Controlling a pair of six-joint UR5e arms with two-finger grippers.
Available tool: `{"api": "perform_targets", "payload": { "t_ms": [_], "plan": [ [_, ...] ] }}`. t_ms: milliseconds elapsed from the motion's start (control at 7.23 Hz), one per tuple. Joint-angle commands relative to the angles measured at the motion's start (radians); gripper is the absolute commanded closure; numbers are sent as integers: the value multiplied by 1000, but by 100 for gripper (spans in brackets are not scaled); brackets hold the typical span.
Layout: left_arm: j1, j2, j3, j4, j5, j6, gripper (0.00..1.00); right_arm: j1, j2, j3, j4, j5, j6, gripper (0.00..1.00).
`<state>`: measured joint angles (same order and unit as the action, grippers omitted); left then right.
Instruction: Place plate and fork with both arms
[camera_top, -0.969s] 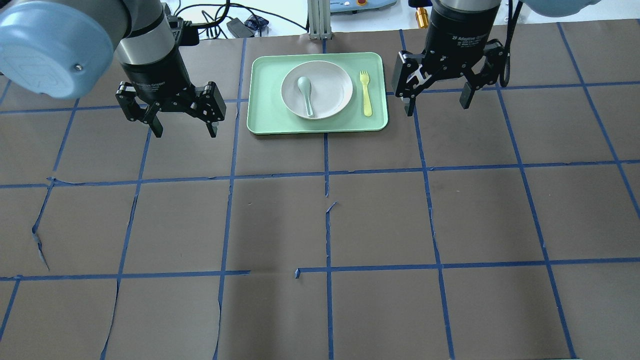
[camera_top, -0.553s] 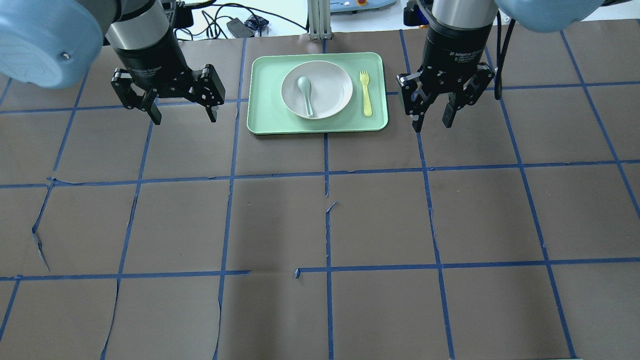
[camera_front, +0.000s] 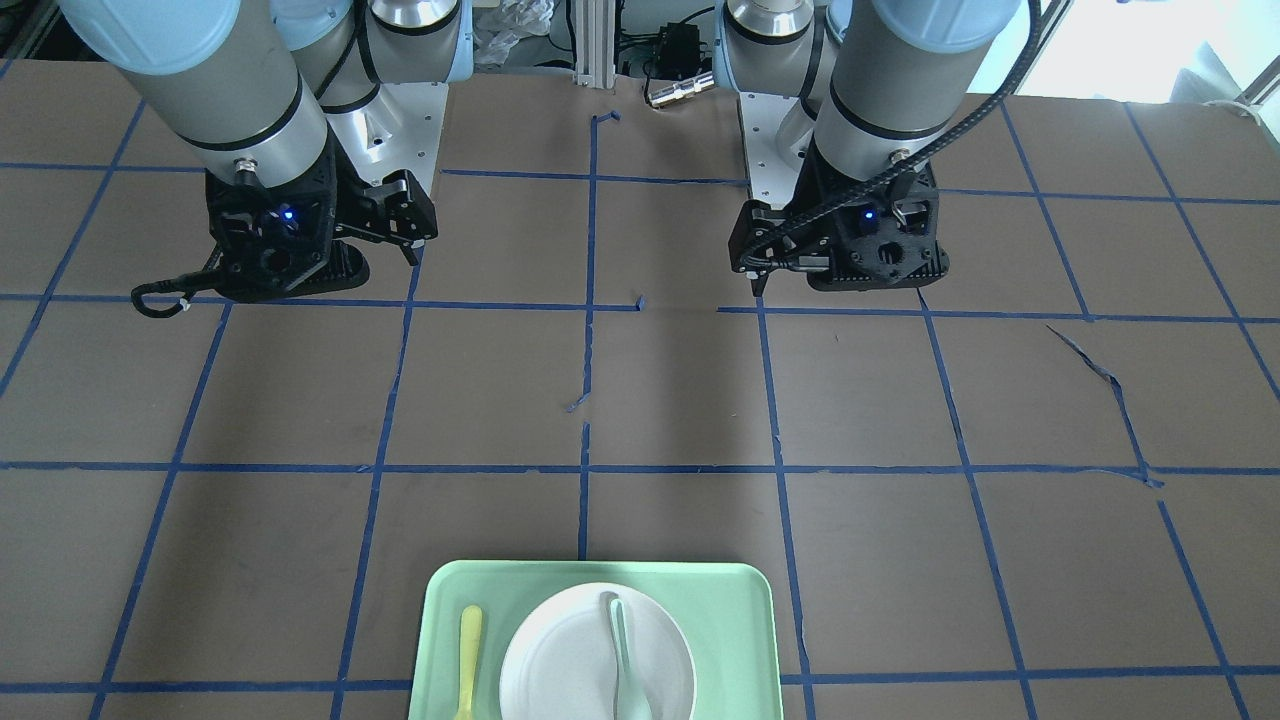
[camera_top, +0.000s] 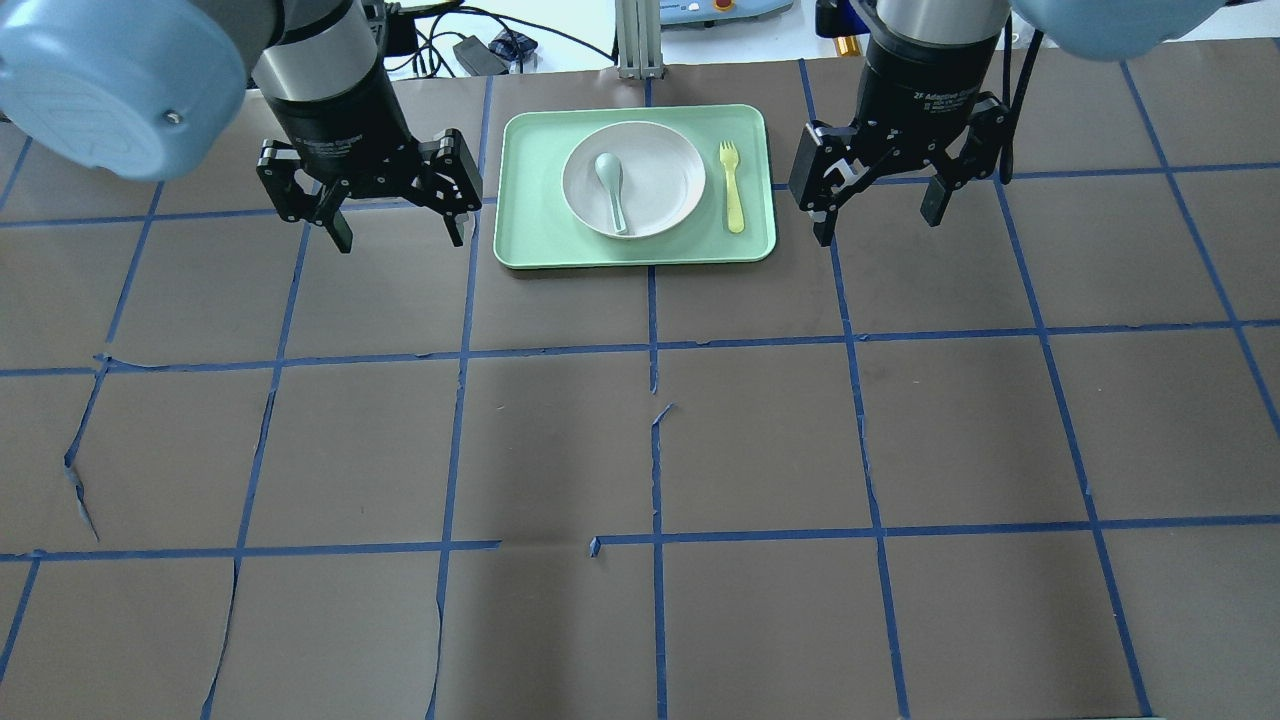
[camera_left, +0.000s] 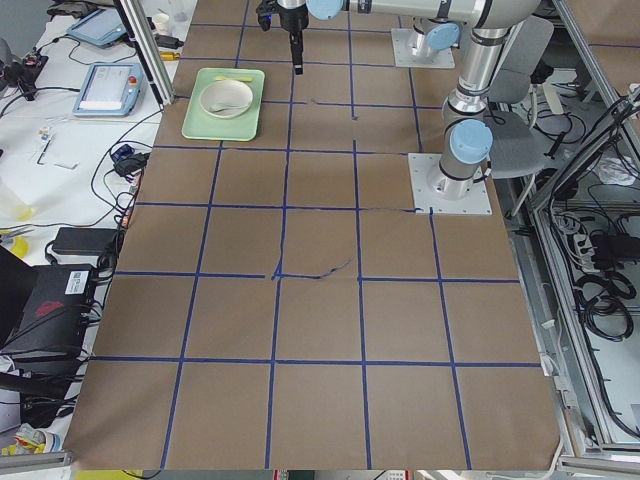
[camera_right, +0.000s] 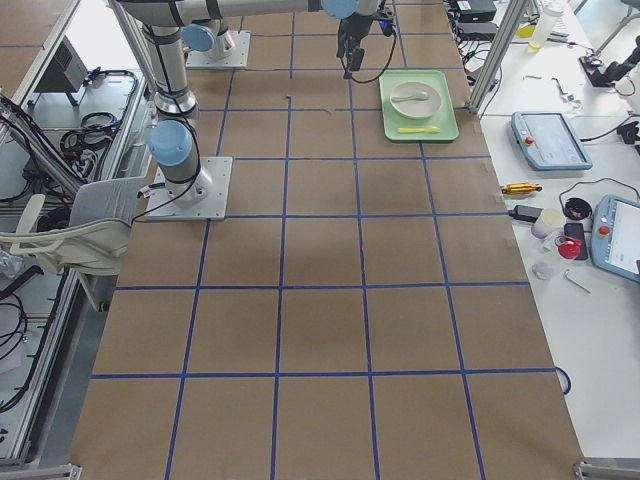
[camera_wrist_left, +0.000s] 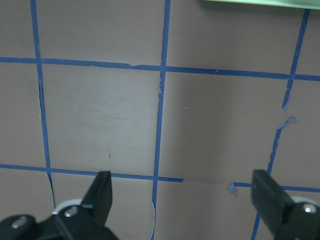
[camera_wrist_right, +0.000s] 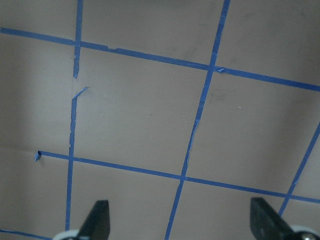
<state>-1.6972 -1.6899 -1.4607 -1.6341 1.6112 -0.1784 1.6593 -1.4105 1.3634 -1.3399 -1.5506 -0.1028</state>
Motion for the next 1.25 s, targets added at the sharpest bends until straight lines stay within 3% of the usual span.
{"api": "perform_targets", "payload": {
  "t_ms": [0,415,1107],
  "plan": [
    [-29,-1,-6,26,-2,-10,0,4,-25,-4,-19,-8,17,0],
    [-16,15,-29,43,-16,11,0,1,-25,11,-88,-6,14,0],
    [-9,18,-33,45,-14,43,0,-24,-13,16,-91,-5,-2,0]
  ]
}}
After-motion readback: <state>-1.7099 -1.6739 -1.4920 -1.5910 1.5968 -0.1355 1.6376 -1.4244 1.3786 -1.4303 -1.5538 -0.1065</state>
